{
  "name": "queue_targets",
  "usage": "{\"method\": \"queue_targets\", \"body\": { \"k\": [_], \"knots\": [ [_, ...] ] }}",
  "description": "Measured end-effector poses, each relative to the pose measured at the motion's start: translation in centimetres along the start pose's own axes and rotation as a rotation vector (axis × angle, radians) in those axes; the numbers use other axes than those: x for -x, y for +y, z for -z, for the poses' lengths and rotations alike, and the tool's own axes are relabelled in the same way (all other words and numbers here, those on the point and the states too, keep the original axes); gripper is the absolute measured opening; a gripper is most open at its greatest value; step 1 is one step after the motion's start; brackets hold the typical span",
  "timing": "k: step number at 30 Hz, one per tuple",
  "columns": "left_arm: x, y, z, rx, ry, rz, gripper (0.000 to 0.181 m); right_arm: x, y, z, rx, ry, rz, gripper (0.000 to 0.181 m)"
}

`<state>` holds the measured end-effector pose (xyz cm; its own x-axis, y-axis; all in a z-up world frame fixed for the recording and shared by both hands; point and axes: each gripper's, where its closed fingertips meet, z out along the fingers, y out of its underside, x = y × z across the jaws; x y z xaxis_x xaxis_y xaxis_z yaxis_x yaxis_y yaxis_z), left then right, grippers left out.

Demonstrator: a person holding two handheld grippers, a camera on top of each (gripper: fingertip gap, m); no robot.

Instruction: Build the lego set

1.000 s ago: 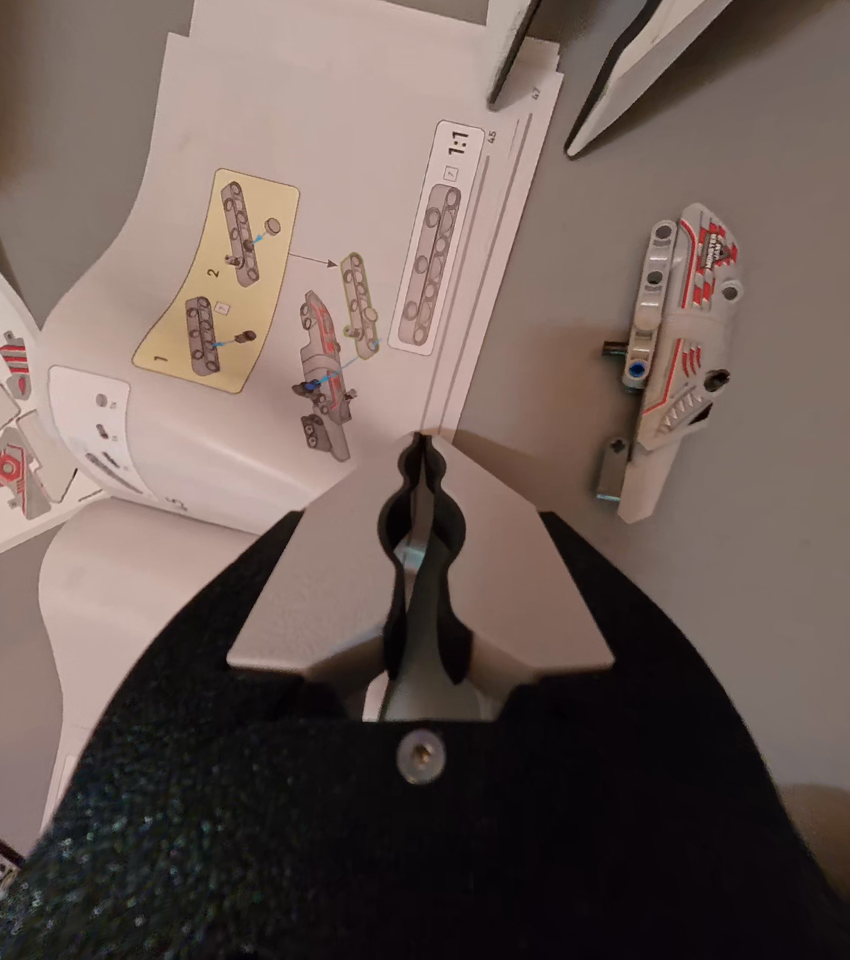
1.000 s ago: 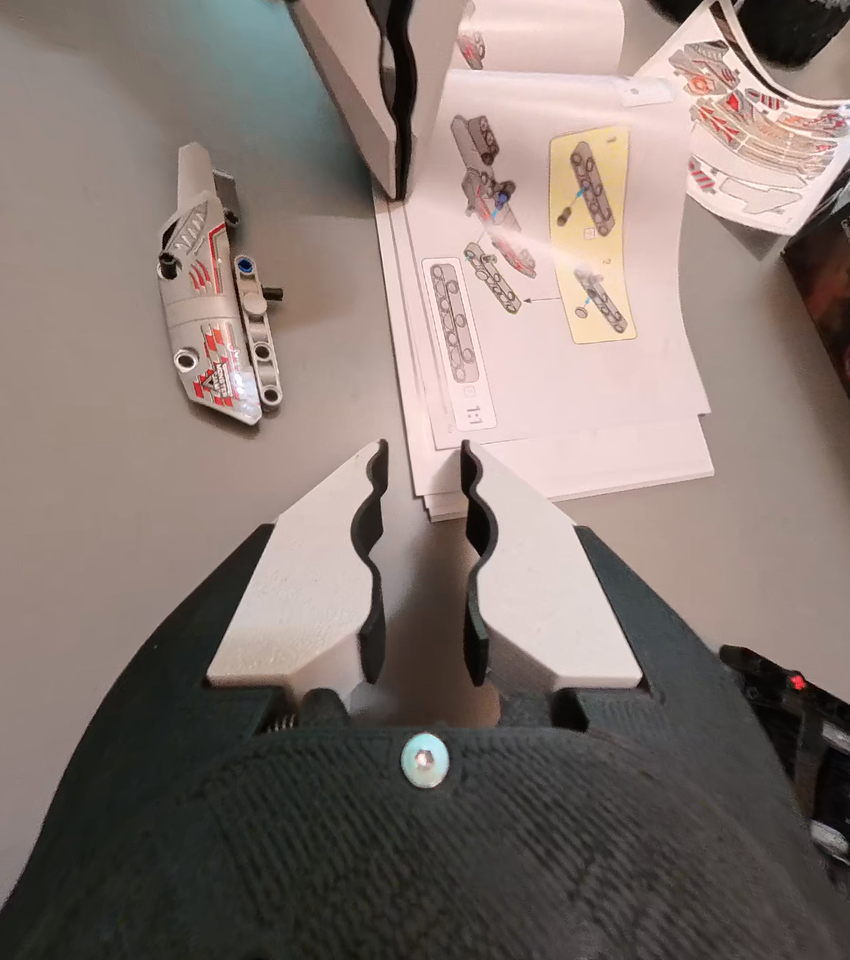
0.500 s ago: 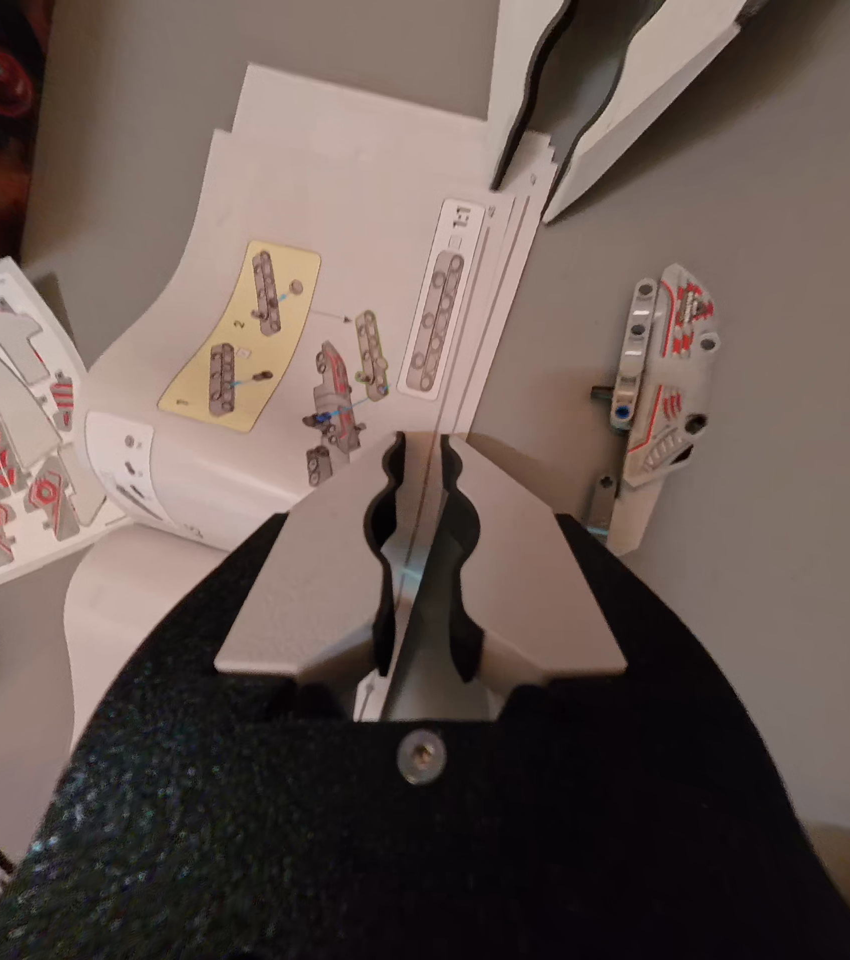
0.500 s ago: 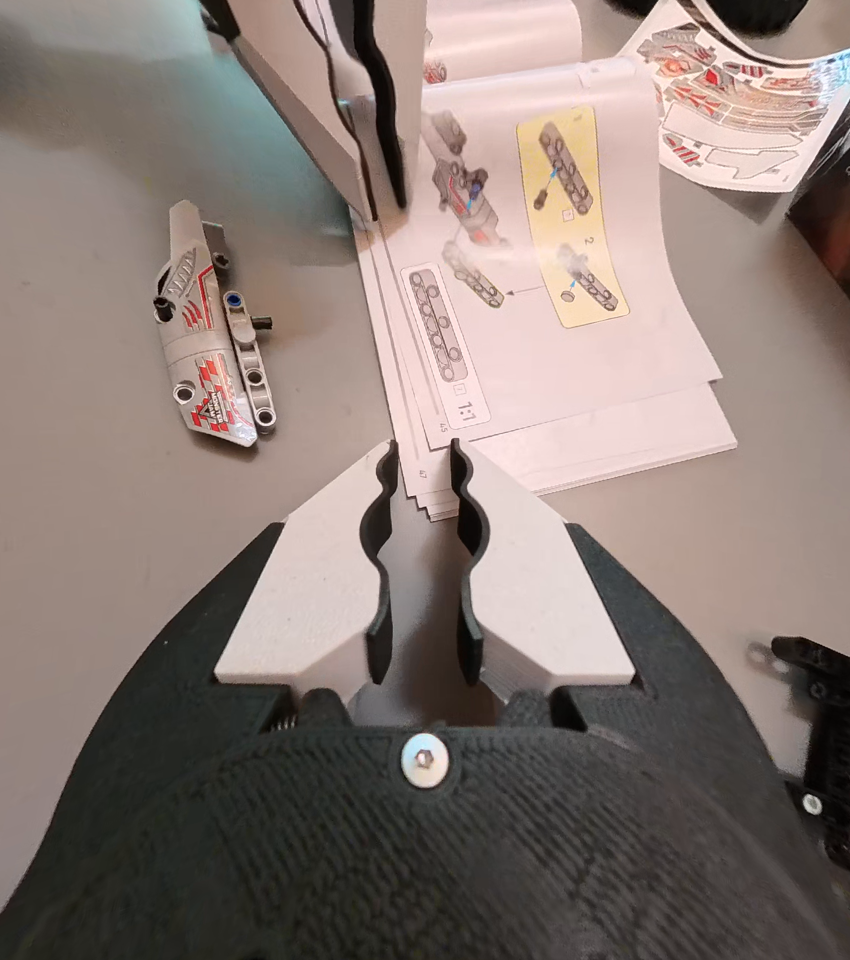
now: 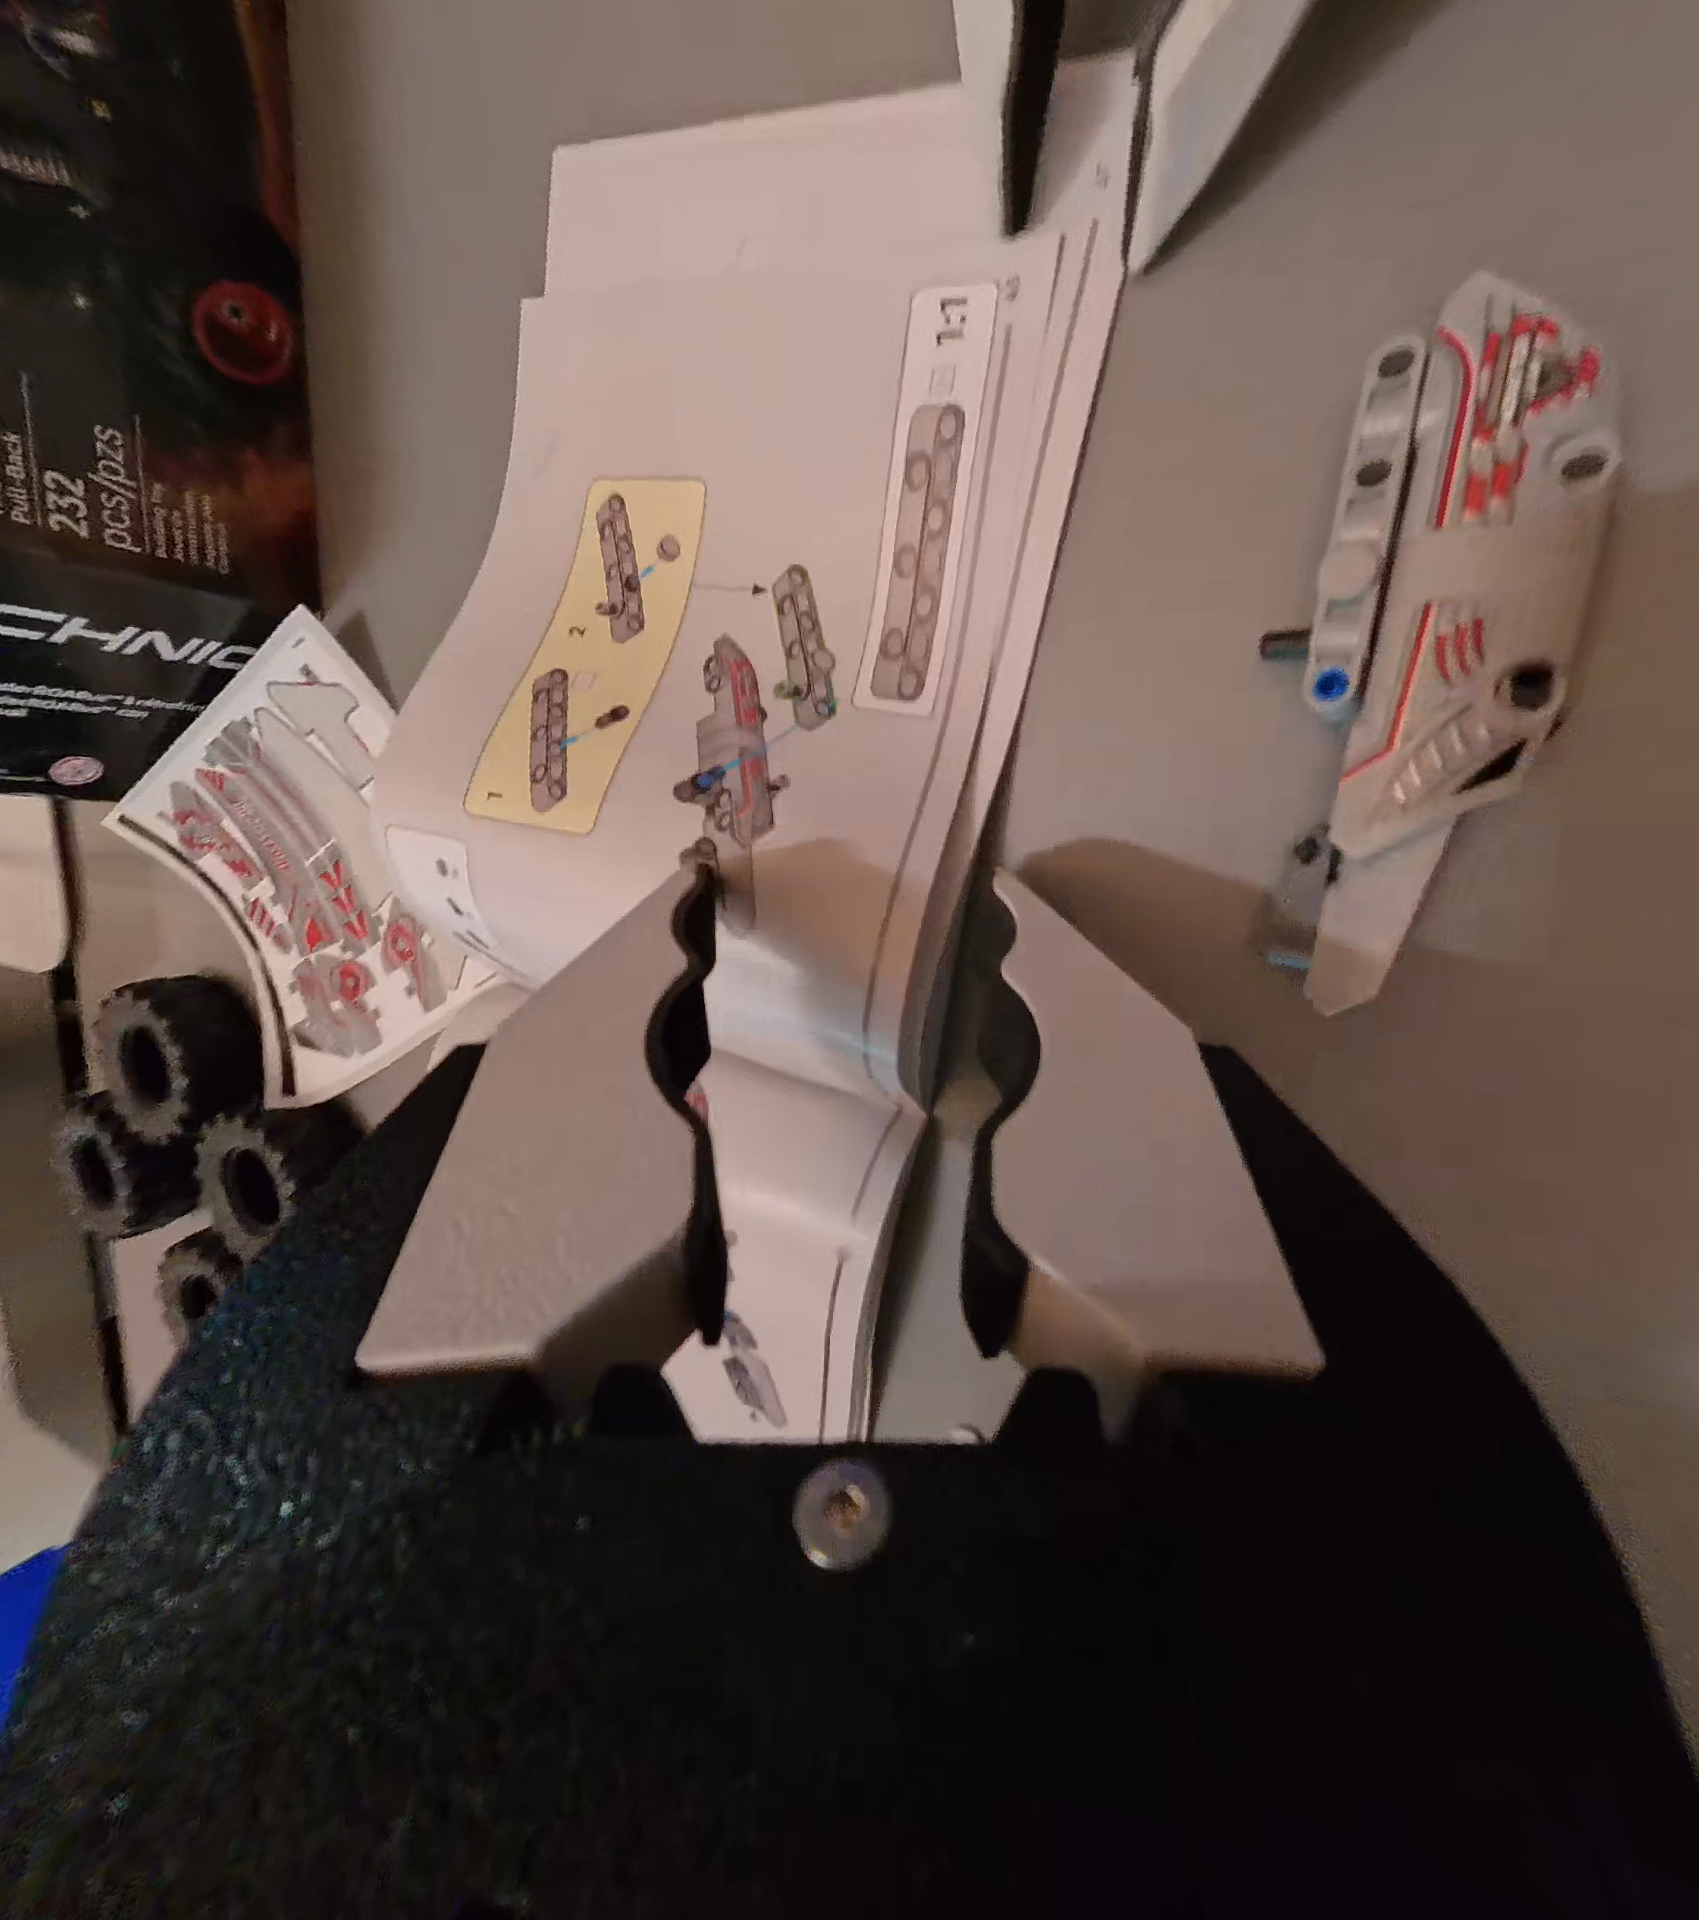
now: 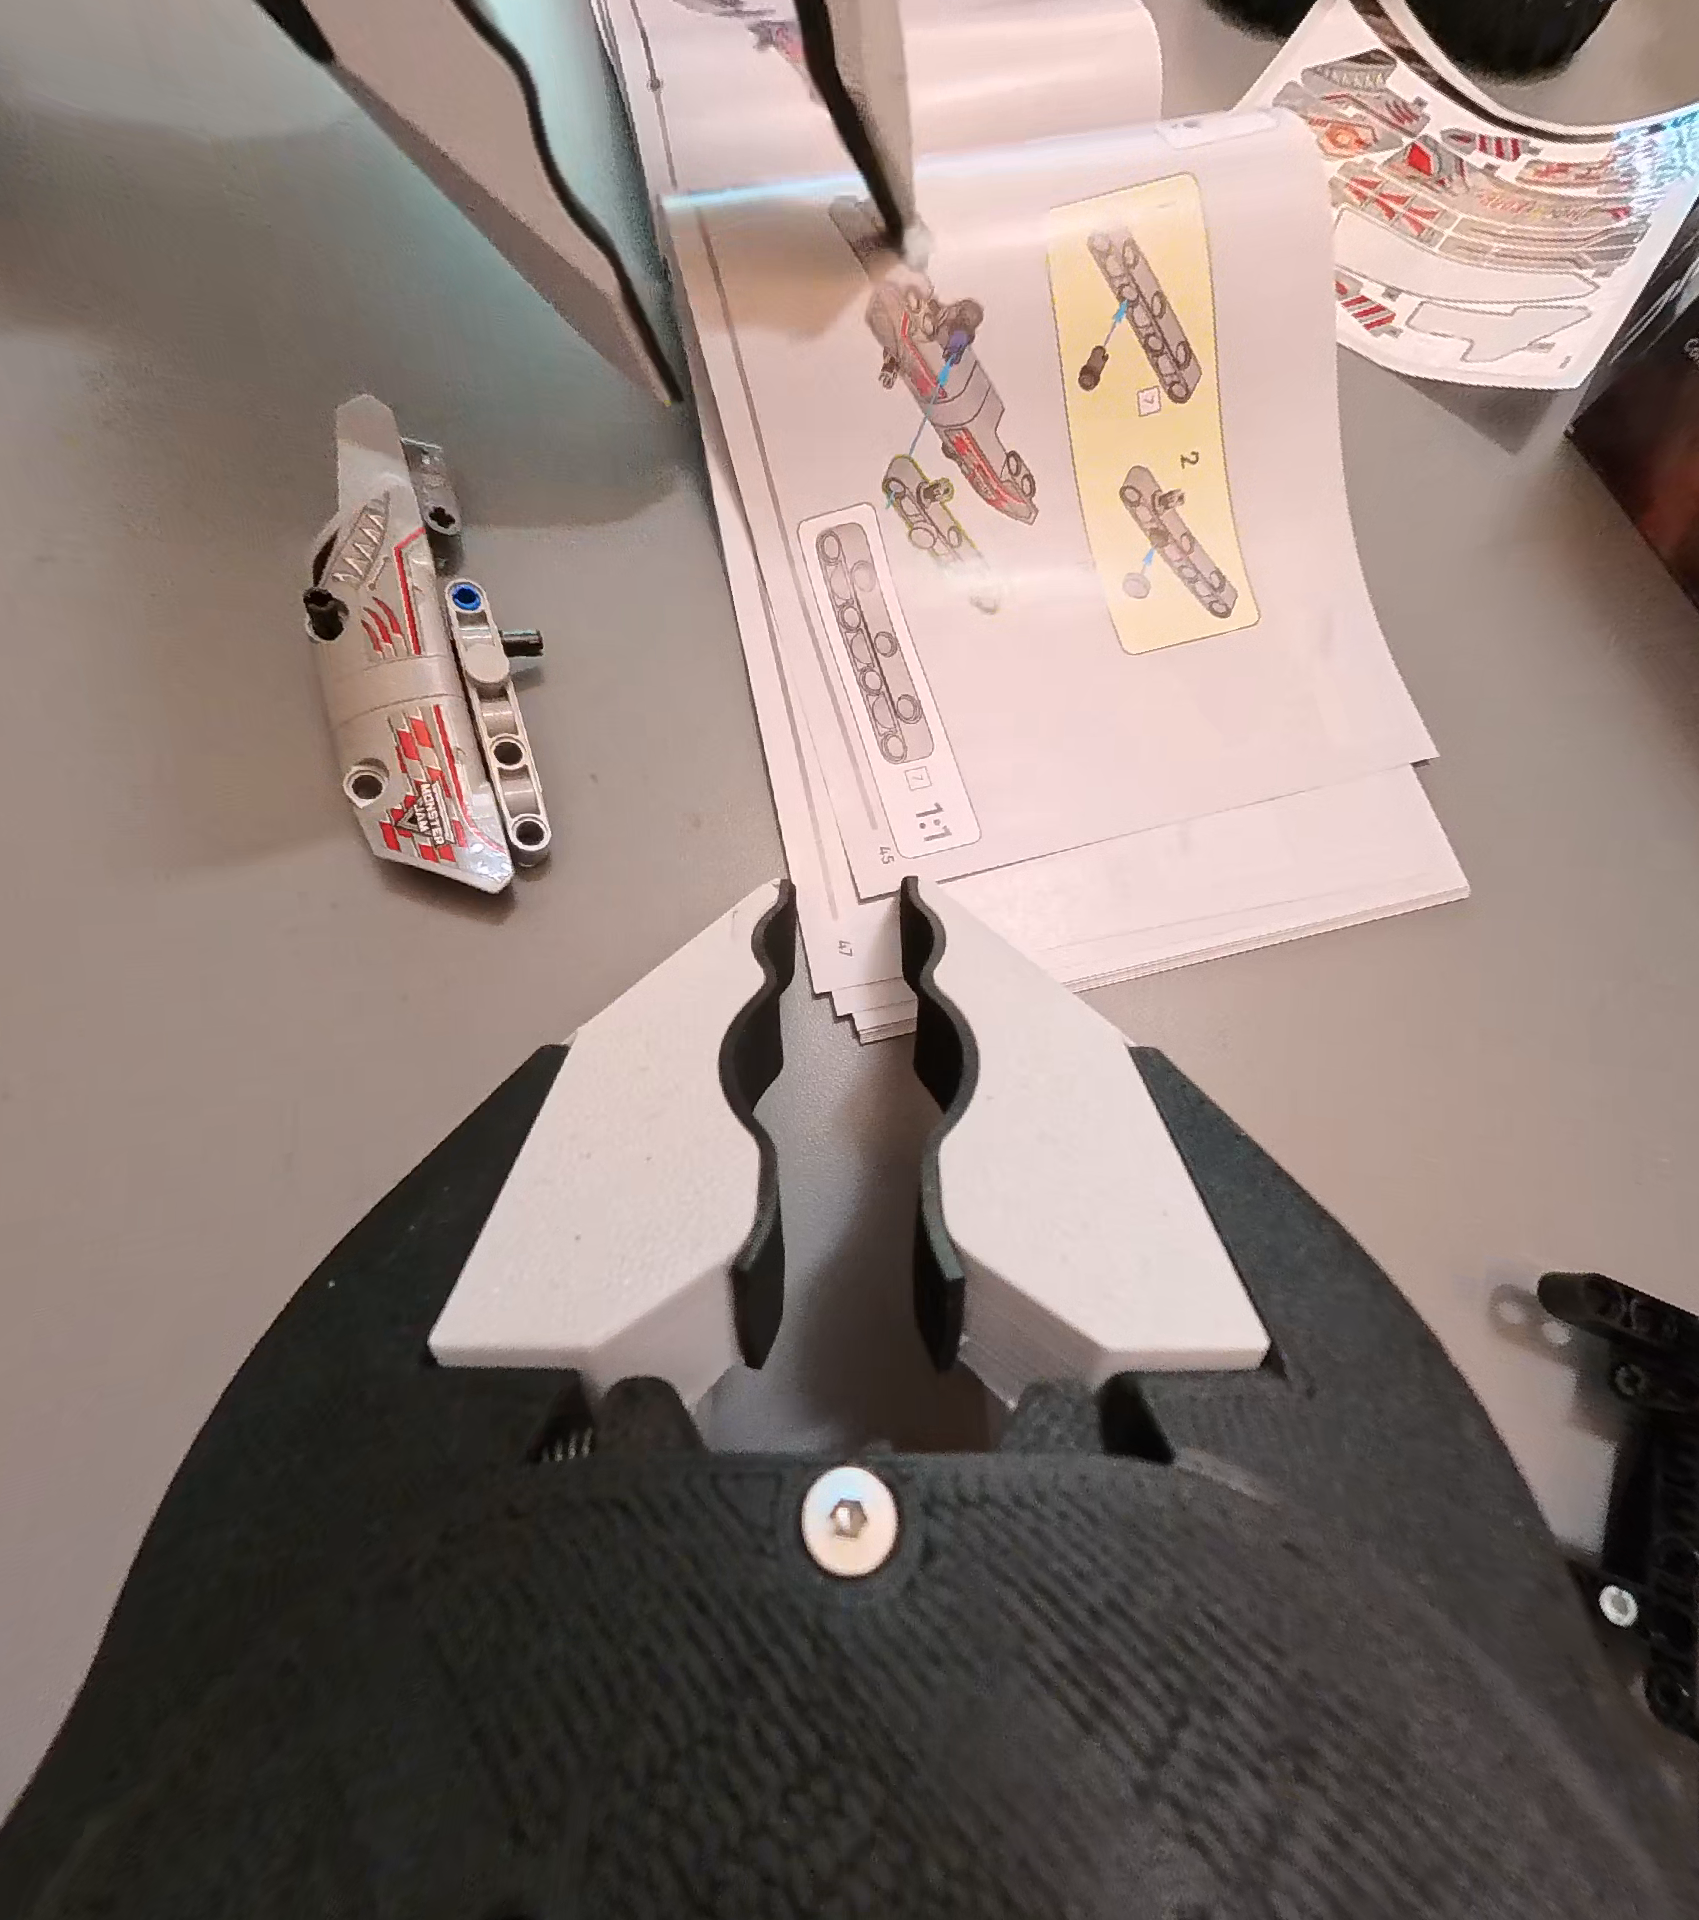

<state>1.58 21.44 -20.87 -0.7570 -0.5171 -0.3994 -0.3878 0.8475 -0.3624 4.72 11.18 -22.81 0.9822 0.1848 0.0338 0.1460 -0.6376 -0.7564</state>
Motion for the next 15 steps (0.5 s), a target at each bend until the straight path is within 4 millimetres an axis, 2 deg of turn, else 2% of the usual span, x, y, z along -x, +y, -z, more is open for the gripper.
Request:
{"method": "queue_targets", "body": {
  "k": [4,9,15],
  "knots": [
    [0.3,0.4,0.1,0.003,-0.116,-0.076,0.046,0.0,0.0,0.0,0.0,-0.001,0.0,0.019],
    [0.0,-0.4,0.7,-0.09,-0.114,-0.01,0.045,0.0,0.0,0.0,0.0,0.002,0.003,0.019],
    [1.2,-1.0,1.3,-0.126,-0.174,0.026,0.043,0.0,0.0,0.0,0.0,0.004,0.004,0.019]
  ]
}}
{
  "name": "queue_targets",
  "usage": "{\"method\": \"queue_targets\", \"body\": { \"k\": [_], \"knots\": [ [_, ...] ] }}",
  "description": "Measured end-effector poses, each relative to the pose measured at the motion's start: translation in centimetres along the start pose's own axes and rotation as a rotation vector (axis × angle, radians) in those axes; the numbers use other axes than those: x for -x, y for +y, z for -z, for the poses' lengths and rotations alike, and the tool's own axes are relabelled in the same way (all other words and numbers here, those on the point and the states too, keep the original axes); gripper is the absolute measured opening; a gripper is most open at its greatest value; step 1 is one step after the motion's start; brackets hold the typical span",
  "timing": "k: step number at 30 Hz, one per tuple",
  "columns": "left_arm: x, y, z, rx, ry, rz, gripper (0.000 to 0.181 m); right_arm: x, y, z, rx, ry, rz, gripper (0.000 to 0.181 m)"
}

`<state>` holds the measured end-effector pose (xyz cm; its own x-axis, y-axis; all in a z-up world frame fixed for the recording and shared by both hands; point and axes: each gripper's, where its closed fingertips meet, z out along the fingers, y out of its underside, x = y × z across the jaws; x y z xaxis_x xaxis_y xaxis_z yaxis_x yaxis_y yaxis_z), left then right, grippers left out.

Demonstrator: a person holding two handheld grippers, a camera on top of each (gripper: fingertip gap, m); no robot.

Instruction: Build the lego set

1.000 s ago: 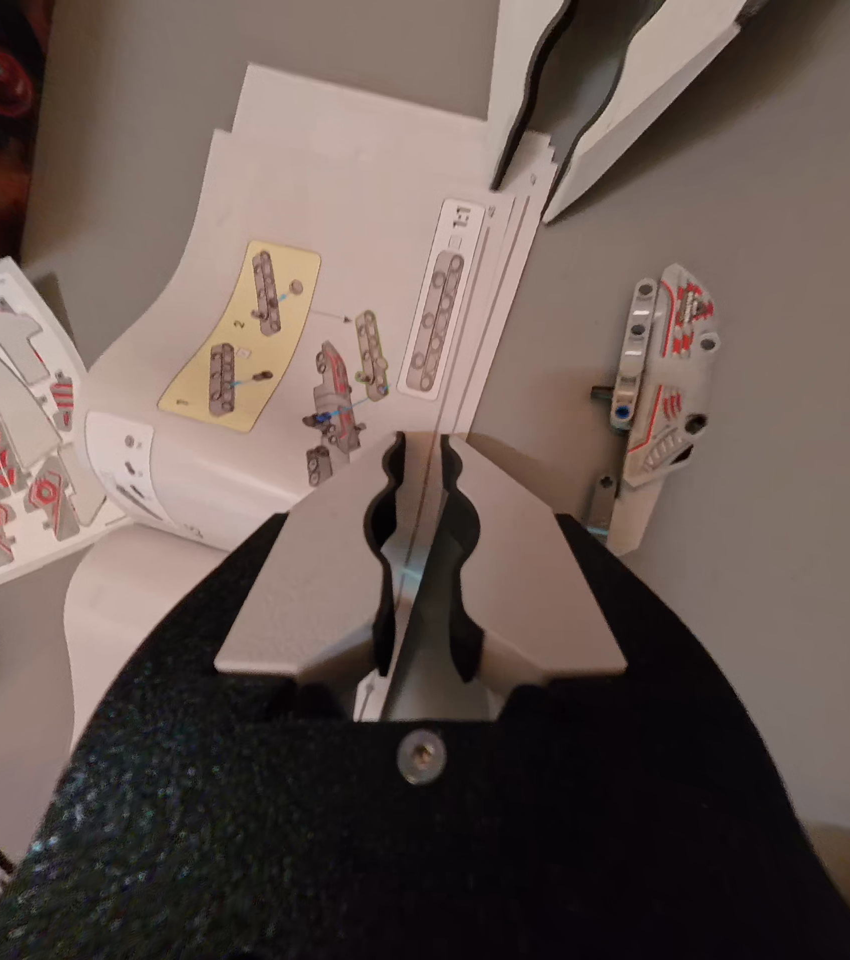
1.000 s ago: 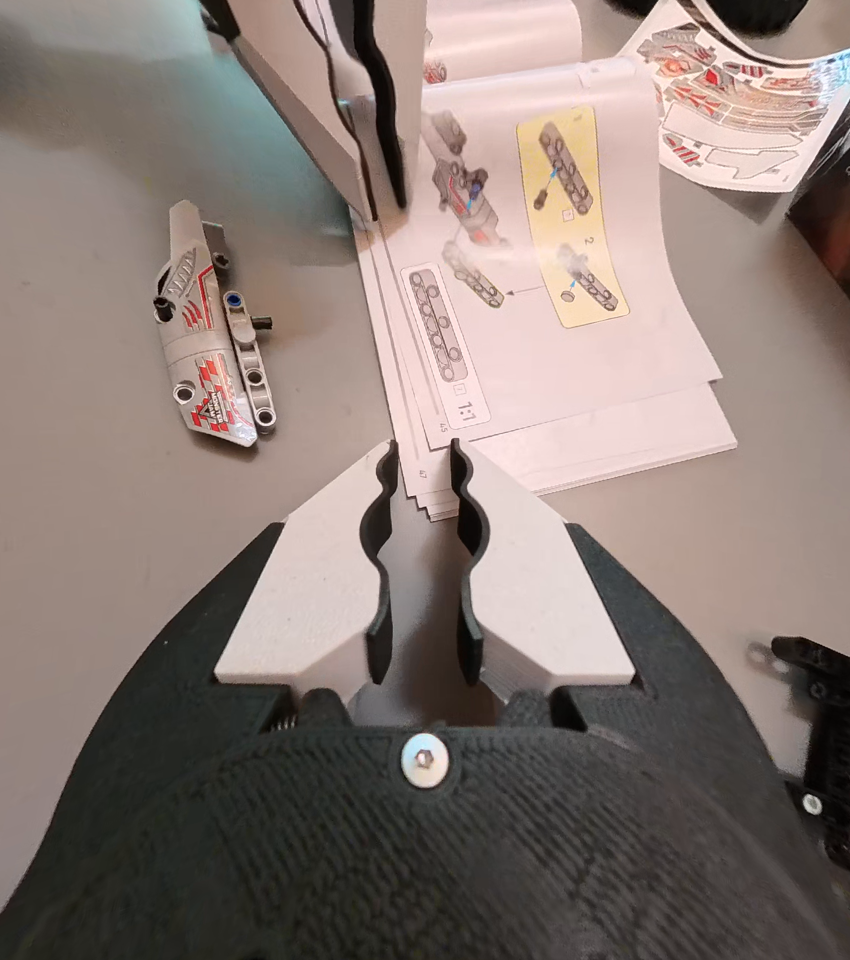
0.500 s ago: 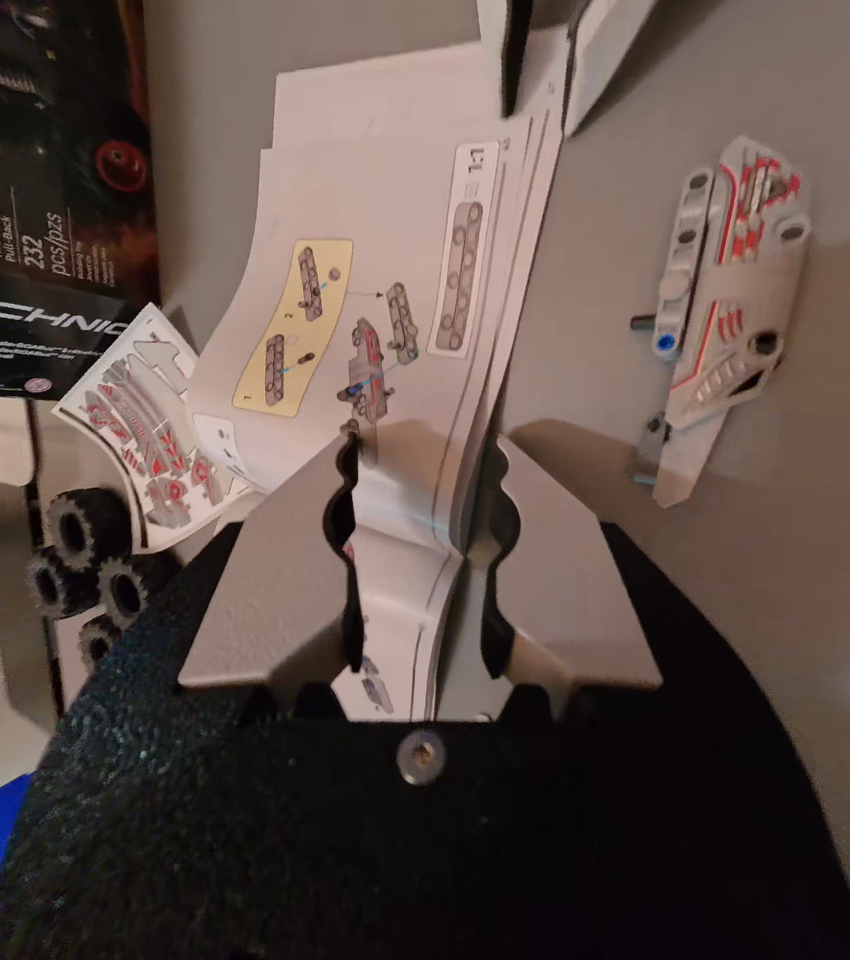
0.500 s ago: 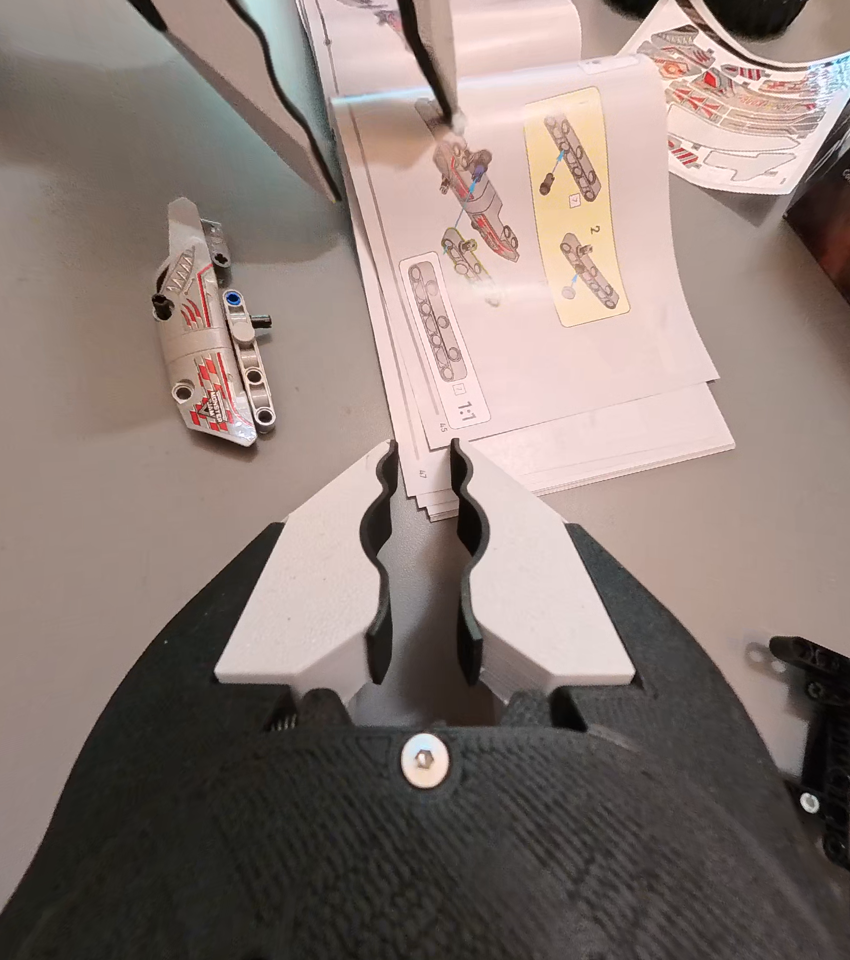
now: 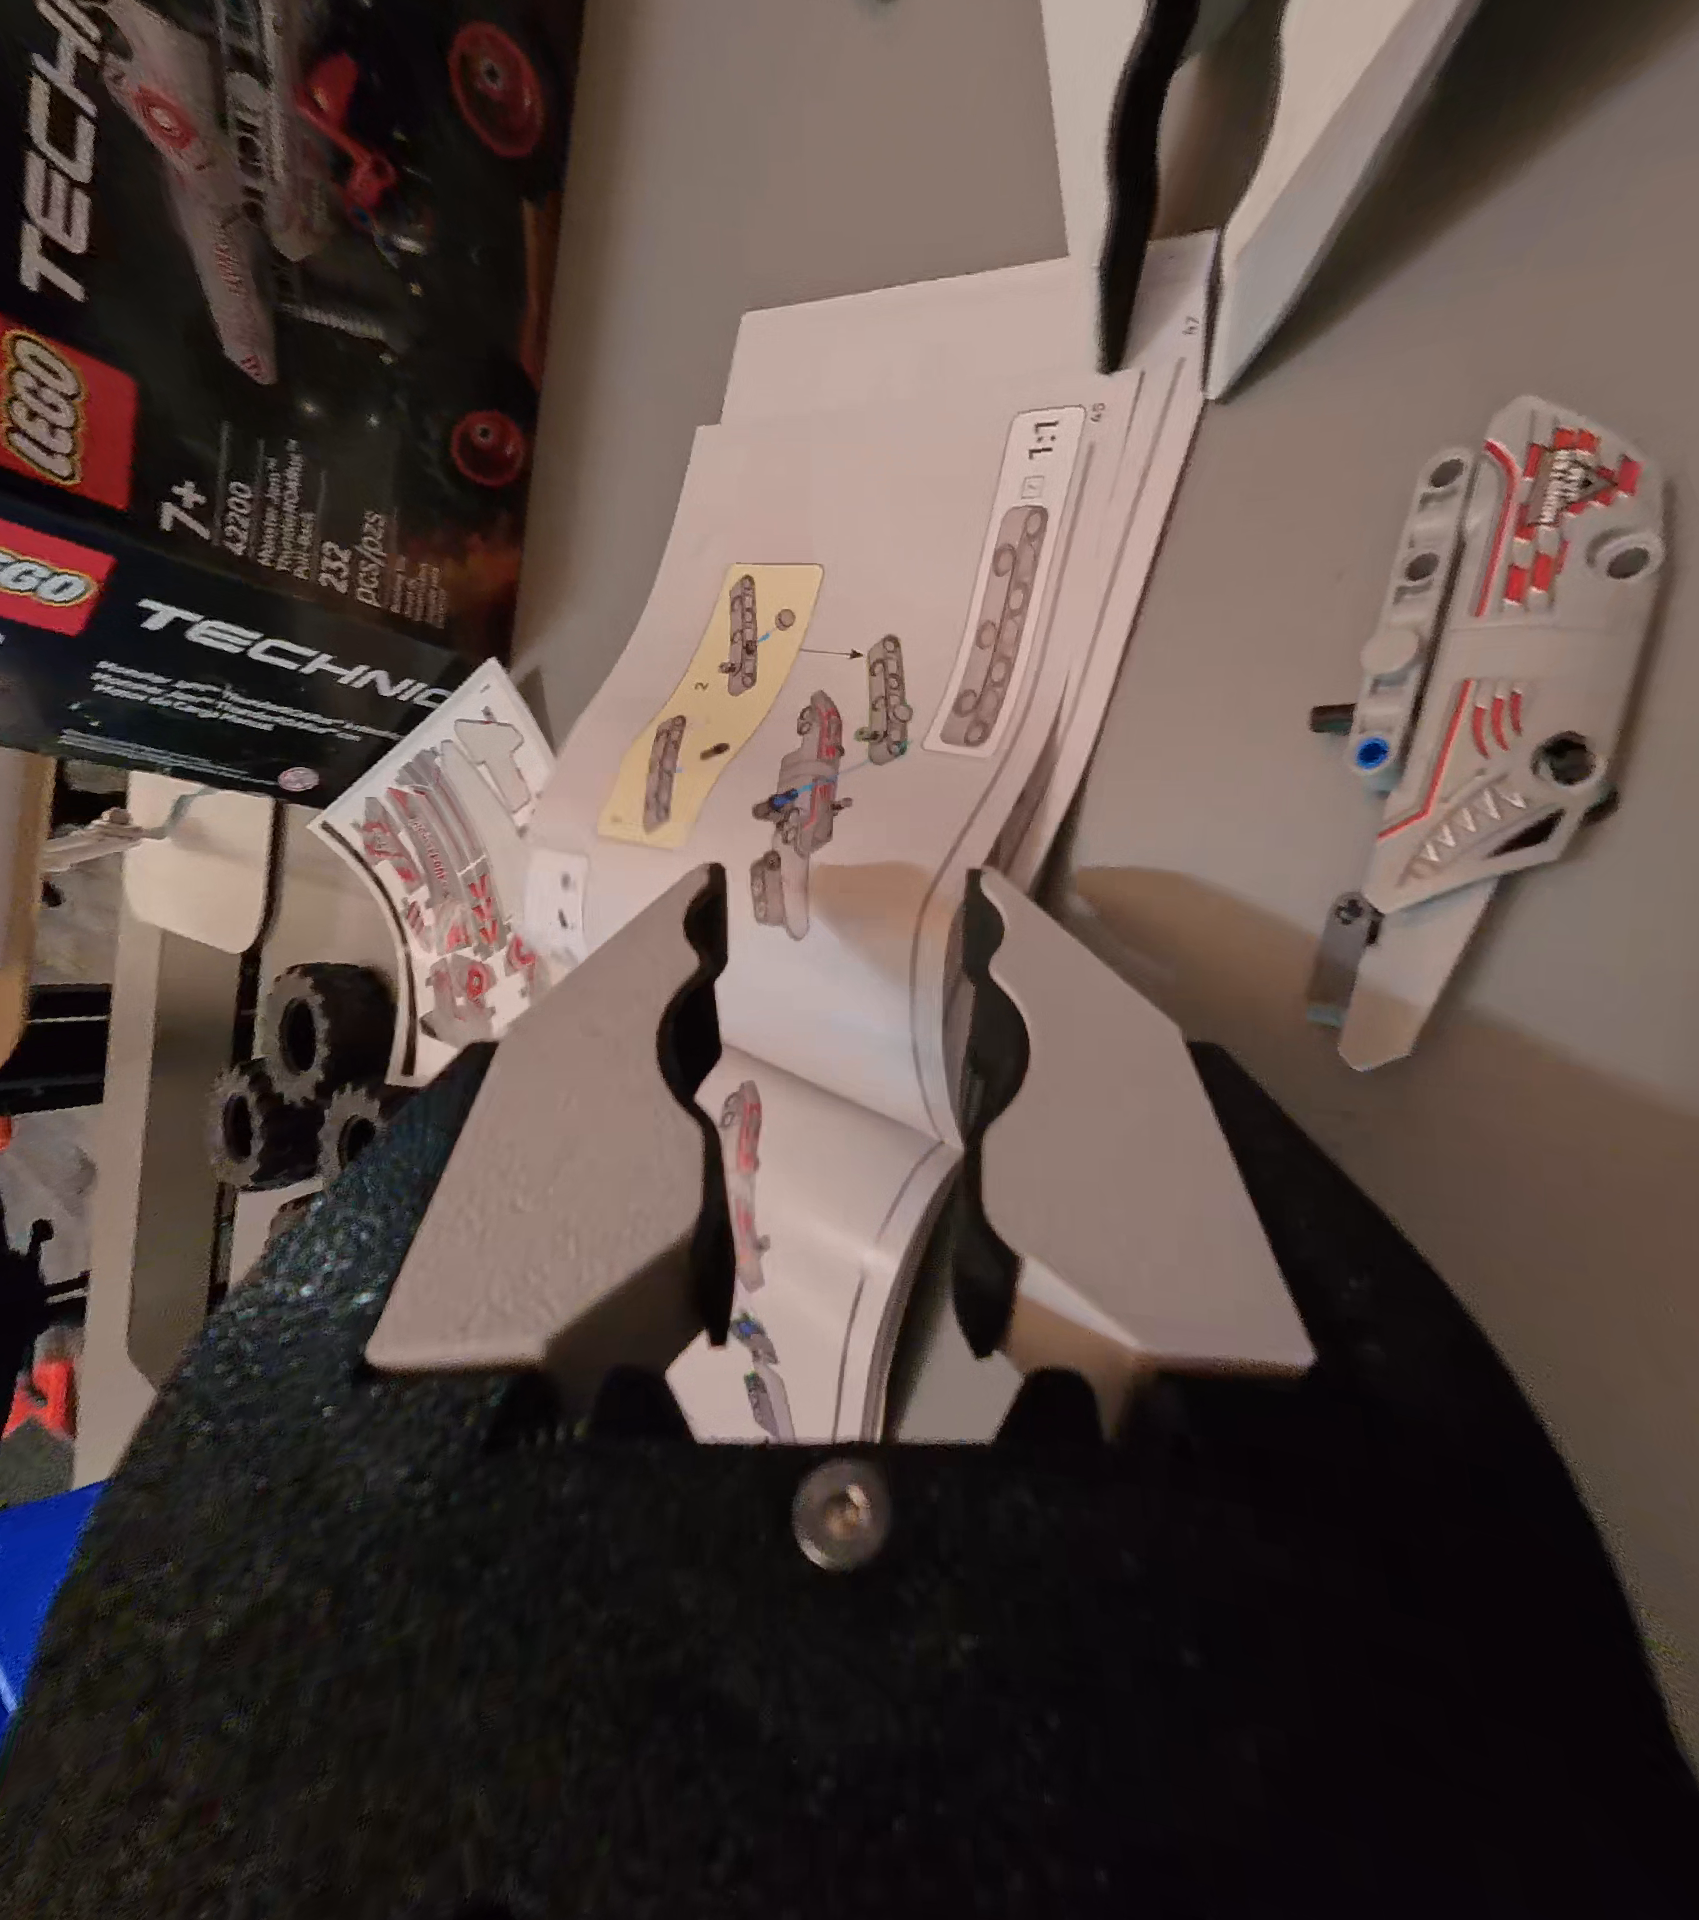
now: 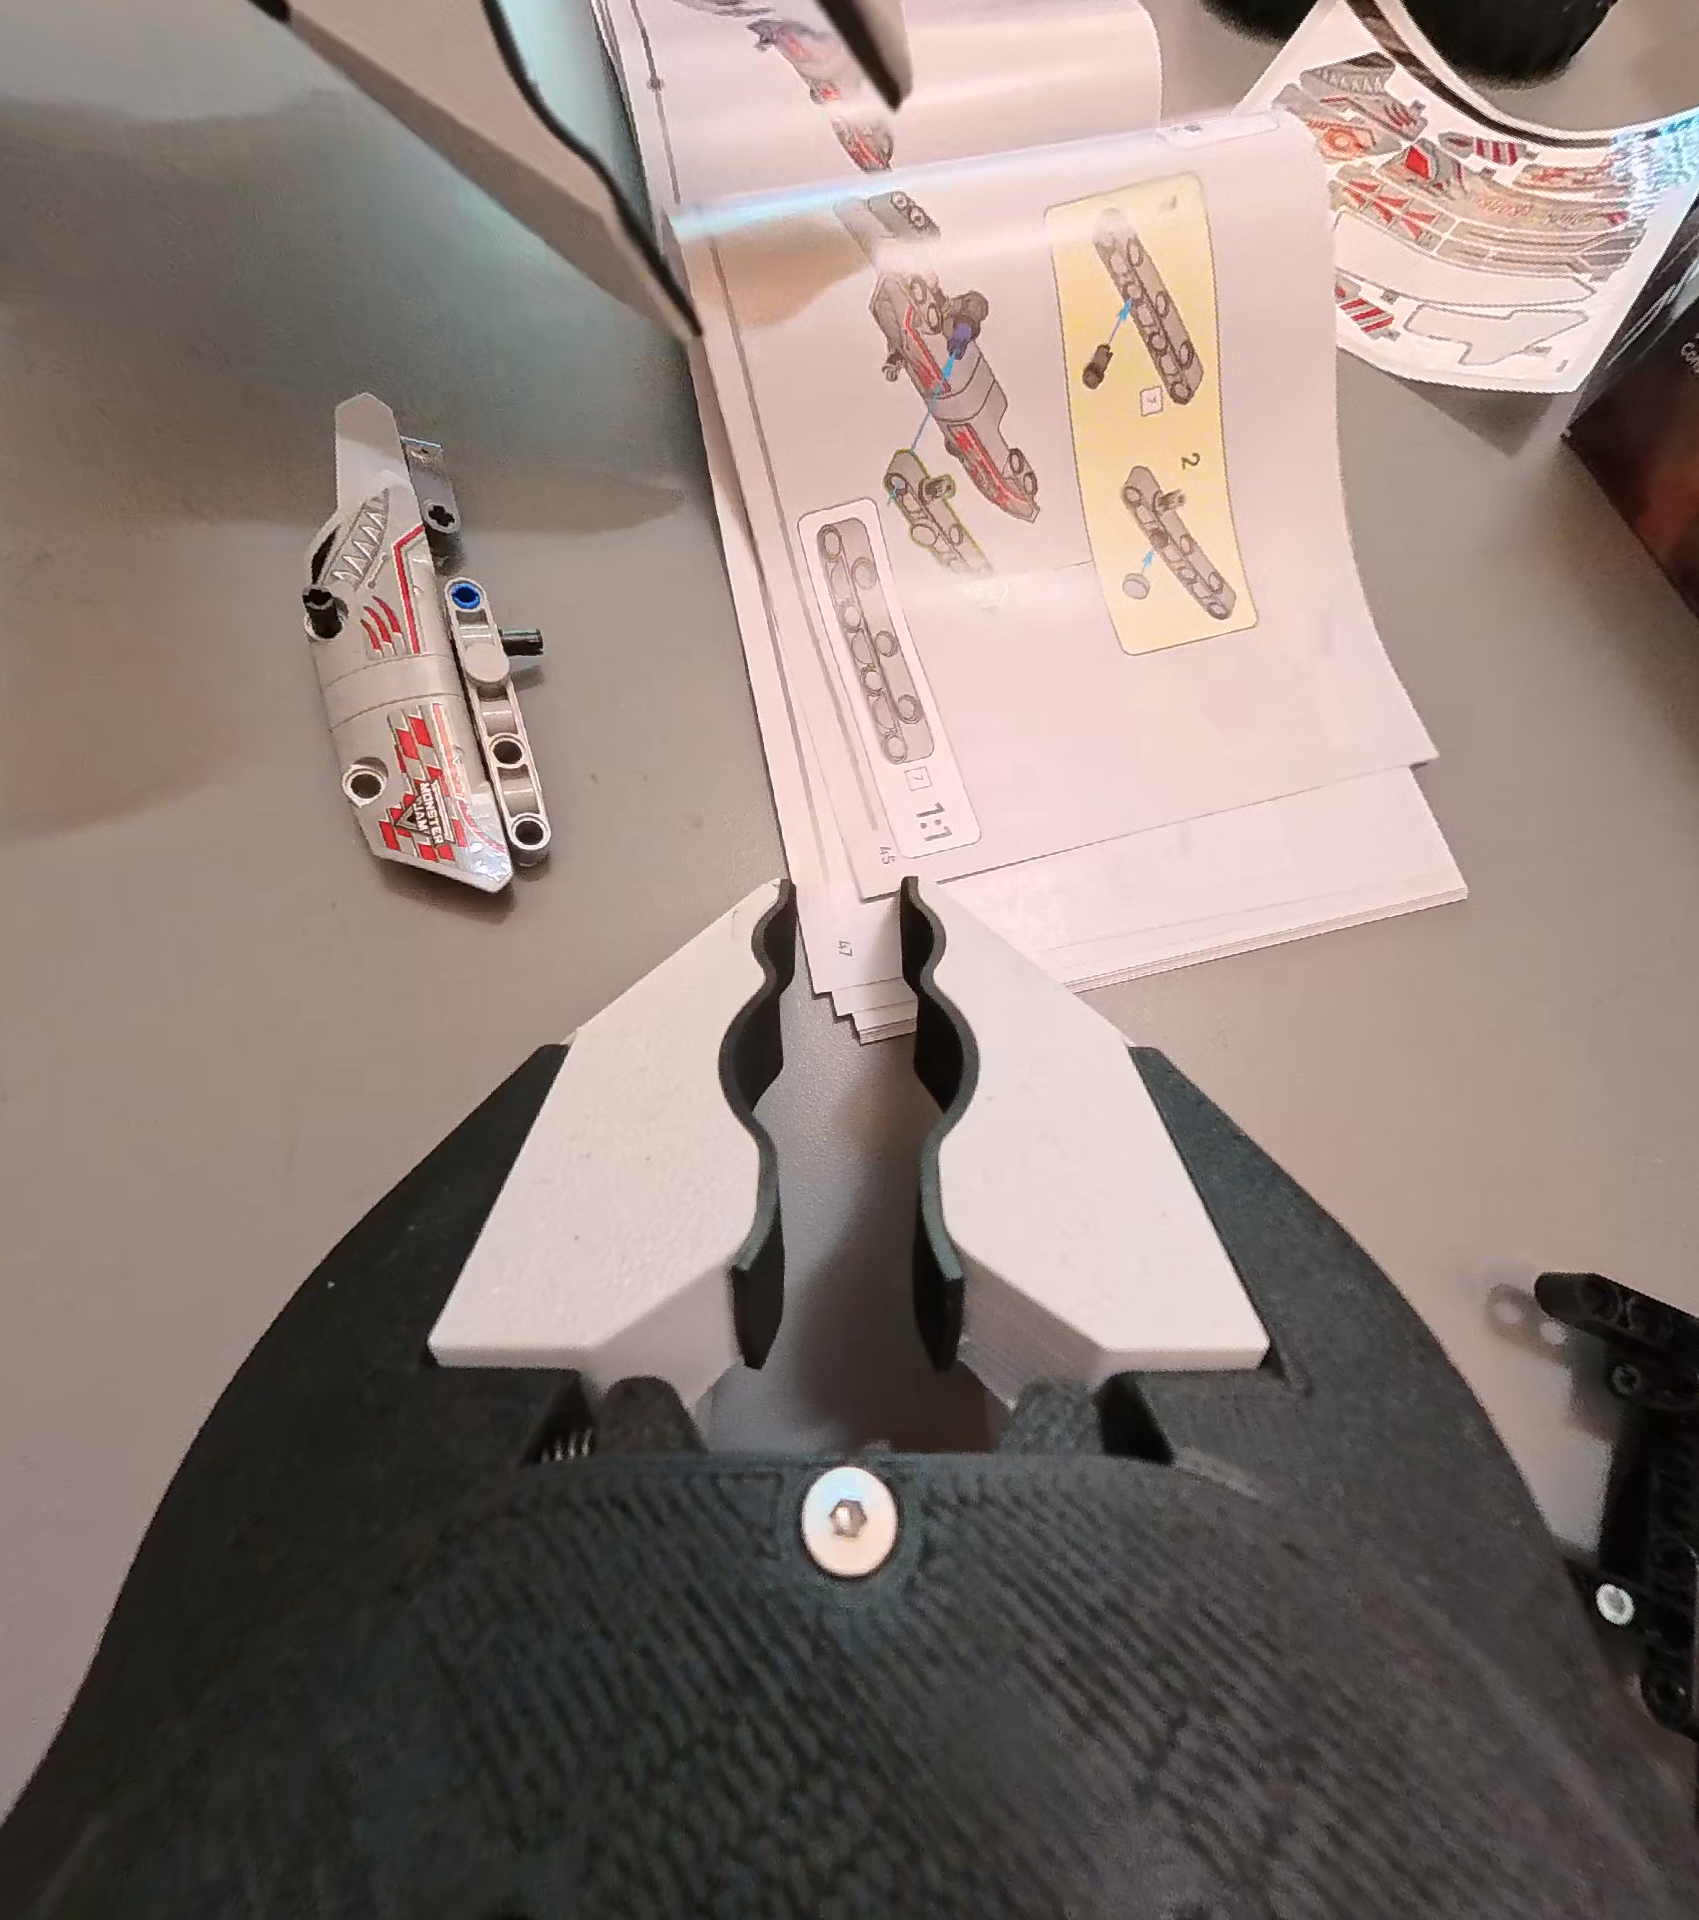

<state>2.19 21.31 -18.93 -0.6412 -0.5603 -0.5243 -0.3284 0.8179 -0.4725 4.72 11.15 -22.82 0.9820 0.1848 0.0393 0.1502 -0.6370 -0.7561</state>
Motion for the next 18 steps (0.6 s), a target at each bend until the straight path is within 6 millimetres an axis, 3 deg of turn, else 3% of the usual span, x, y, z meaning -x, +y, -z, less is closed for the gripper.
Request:
{"method": "queue_targets", "body": {
  "k": [8,18],
  "knots": [
    [1.1,0.1,-0.1,0.021,-0.193,-0.153,0.028,0.0,0.0,0.0,0.0,0.002,0.001,0.019],
    [0.9,0.2,0.0,-0.01,-0.321,-0.193,0.026,0.2,0.0,0.1,-0.001,-0.008,0.008,0.022]
  ]
}}
